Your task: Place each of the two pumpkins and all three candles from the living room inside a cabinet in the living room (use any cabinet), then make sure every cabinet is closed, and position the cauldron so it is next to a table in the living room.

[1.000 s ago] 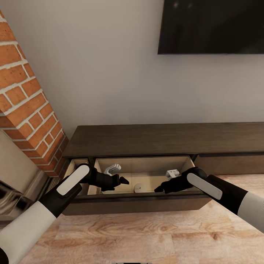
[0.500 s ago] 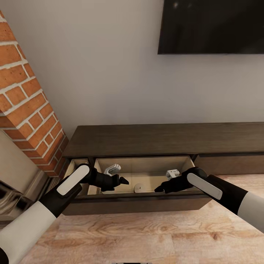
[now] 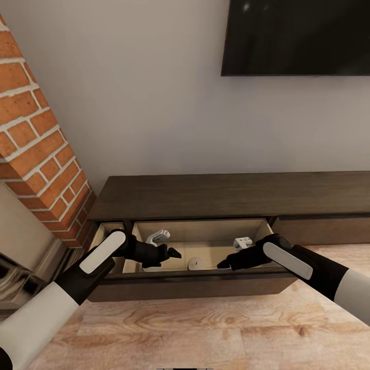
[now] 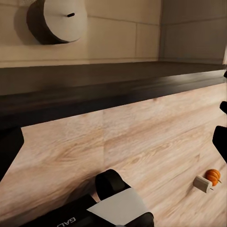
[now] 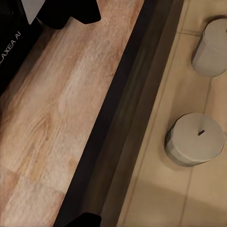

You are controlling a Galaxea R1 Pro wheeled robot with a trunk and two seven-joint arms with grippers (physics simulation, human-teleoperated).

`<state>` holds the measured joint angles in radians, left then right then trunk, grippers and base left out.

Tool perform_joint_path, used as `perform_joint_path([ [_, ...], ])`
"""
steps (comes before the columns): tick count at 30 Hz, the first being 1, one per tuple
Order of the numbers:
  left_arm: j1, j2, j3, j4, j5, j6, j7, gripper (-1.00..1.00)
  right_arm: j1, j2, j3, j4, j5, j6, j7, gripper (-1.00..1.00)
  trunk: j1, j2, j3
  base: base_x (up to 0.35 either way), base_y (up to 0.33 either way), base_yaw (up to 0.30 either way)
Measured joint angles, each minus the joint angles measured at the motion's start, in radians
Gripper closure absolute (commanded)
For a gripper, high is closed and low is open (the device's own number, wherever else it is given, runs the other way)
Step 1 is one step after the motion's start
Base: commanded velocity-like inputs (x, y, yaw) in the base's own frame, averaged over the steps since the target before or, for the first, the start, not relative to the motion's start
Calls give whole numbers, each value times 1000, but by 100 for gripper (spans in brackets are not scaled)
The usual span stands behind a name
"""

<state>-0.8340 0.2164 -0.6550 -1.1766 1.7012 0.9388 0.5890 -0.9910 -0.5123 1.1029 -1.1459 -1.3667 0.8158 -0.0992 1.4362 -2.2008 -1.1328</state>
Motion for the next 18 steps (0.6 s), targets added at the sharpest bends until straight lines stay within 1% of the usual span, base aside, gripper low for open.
perform_joint_path([
  [3,0,0,0,0,0,0,0,-100,0,0,0,0,0,-1,1,-100,0,0,0,-146,0,0],
  [7,0,0,0,0,0,0,1,-100,0,0,0,0,0,-1,1,-100,0,0,0,-229,0,0],
  [18,0,0,0,0,0,0,2,-100,0,0,0,1,-1,-3,1,-100,0,0,0,-308,0,0],
])
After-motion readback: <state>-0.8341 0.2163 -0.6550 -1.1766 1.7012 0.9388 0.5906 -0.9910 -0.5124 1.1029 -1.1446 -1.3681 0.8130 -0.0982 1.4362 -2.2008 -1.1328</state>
